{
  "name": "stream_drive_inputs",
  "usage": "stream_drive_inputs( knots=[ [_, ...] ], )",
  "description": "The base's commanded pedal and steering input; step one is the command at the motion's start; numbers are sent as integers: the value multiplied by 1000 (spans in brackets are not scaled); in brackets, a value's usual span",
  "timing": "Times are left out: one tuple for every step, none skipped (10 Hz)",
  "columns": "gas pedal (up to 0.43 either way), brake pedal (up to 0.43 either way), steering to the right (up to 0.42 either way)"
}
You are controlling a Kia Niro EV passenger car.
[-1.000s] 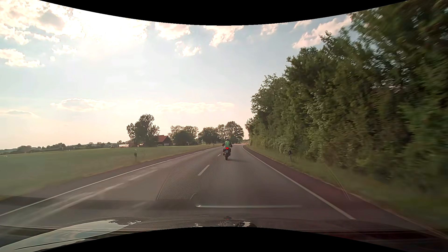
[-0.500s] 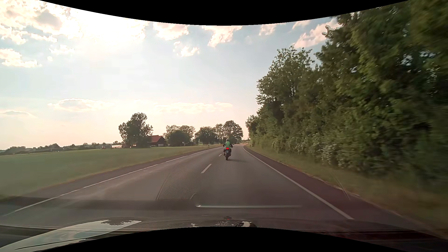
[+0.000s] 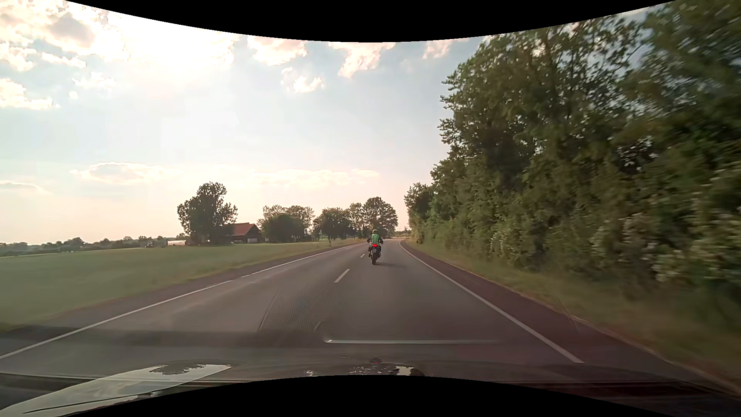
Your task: Follow the waypoints while adhering to traffic rules and regulations
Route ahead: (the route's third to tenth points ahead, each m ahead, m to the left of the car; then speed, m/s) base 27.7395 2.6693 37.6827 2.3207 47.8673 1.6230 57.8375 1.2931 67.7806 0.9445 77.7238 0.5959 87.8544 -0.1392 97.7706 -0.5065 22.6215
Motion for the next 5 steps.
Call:
stream_drive_inputs(
  knots=[
    [260,0,3],
    [260,0,0],
    [260,0,0],
    [260,0,2],
    [260,0,3]
  ],
)
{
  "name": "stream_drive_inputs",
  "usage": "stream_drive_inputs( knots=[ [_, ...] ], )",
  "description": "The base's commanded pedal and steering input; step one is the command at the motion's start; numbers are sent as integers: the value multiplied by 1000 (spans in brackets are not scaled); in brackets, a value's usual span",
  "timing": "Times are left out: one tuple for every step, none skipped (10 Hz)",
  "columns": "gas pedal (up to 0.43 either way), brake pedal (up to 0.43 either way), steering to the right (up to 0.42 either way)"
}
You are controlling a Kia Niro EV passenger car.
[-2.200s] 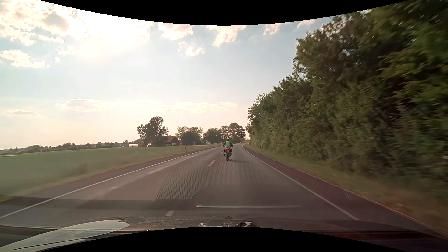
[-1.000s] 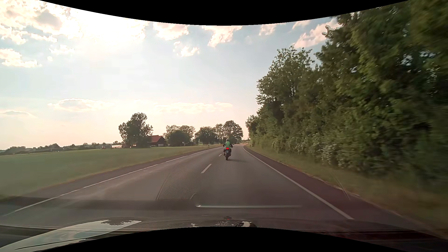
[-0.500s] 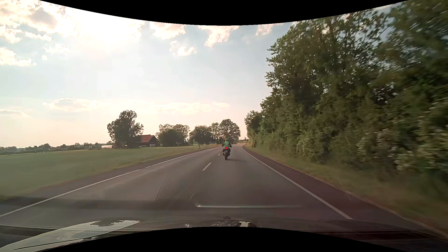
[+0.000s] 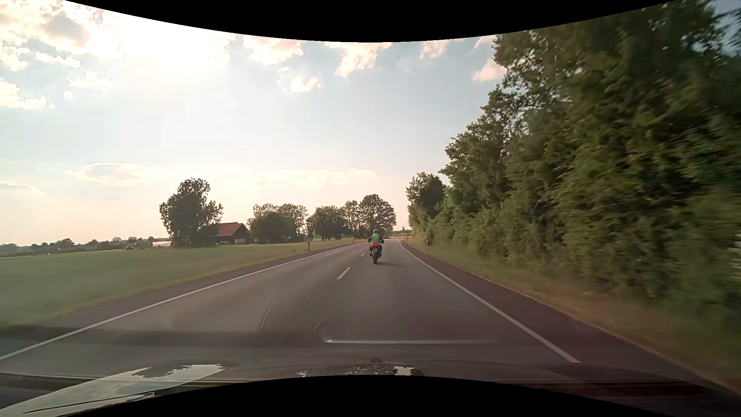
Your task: Follow the waypoints while adhering to traffic rules and regulations
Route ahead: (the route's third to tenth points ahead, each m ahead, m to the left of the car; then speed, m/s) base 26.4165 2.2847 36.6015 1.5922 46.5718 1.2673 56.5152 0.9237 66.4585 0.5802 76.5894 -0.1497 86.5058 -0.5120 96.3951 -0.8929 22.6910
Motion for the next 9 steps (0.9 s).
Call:
stream_drive_inputs(
  knots=[
    [260,0,2],
    [260,0,2],
    [260,0,2],
    [260,0,2],
    [260,0,2],
    [260,0,2],
    [260,0,2],
    [260,0,2],
    [260,0,2]
  ],
)
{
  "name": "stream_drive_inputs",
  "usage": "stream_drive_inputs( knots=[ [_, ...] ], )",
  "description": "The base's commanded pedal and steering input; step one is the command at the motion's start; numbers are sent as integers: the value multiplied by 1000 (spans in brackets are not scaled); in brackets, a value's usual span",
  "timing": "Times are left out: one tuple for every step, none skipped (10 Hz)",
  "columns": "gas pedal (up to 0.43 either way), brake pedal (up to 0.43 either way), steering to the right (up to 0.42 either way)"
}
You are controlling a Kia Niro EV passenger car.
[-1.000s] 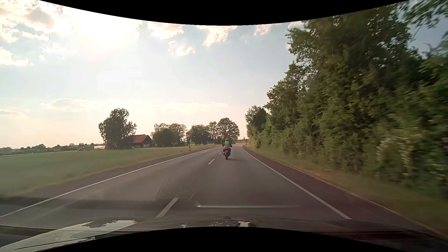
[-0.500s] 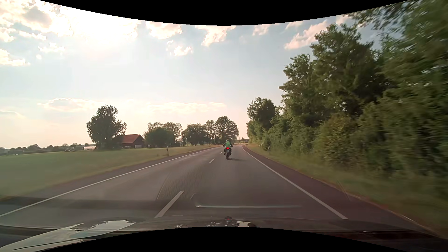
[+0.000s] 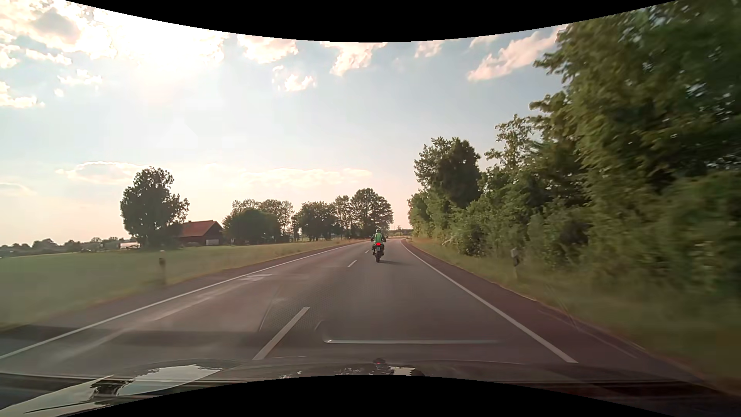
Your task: Follow the waypoints while adhering to traffic rules and regulations
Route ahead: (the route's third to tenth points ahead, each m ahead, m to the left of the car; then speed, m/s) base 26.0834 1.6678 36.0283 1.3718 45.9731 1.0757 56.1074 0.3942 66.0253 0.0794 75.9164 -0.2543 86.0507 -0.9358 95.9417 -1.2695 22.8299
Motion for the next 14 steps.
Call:
stream_drive_inputs(
  knots=[
    [268,0,1],
    [268,0,2],
    [268,0,2],
    [268,0,1],
    [268,0,2],
    [268,0,2],
    [260,0,2],
    [260,0,2],
    [248,0,2],
    [240,0,5],
    [240,0,6],
    [240,0,5],
    [240,0,5],
    [240,0,5]
  ],
)
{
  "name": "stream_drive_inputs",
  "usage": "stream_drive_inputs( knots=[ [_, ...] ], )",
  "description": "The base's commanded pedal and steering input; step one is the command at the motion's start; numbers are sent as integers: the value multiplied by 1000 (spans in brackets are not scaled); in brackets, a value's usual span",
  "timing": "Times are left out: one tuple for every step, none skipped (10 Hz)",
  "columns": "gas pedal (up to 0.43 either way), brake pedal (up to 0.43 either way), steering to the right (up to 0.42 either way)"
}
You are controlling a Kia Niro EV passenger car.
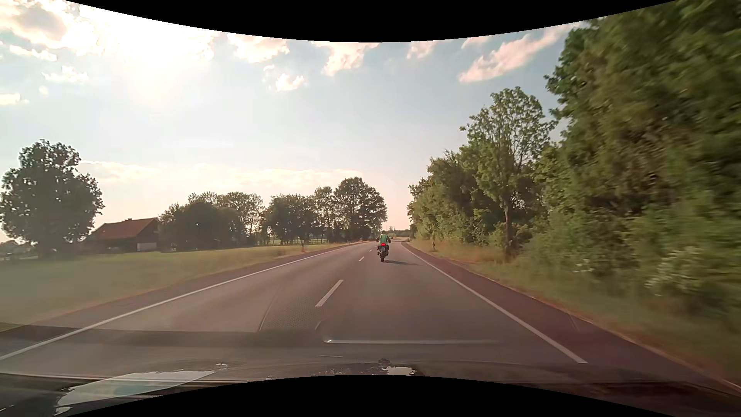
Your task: Follow the waypoints while adhering to traffic rules and regulations
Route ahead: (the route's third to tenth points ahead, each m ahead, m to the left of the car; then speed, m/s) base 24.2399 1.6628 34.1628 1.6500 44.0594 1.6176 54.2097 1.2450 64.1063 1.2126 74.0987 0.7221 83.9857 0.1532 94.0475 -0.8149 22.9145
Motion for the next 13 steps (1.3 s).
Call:
stream_drive_inputs(
  knots=[
    [240,0,6],
    [240,0,5],
    [240,0,5],
    [240,0,4],
    [240,0,5],
    [240,0,5],
    [228,0,4],
    [228,0,4],
    [228,0,3],
    [228,0,2],
    [228,0,3],
    [228,0,3],
    [220,0,4]
  ],
)
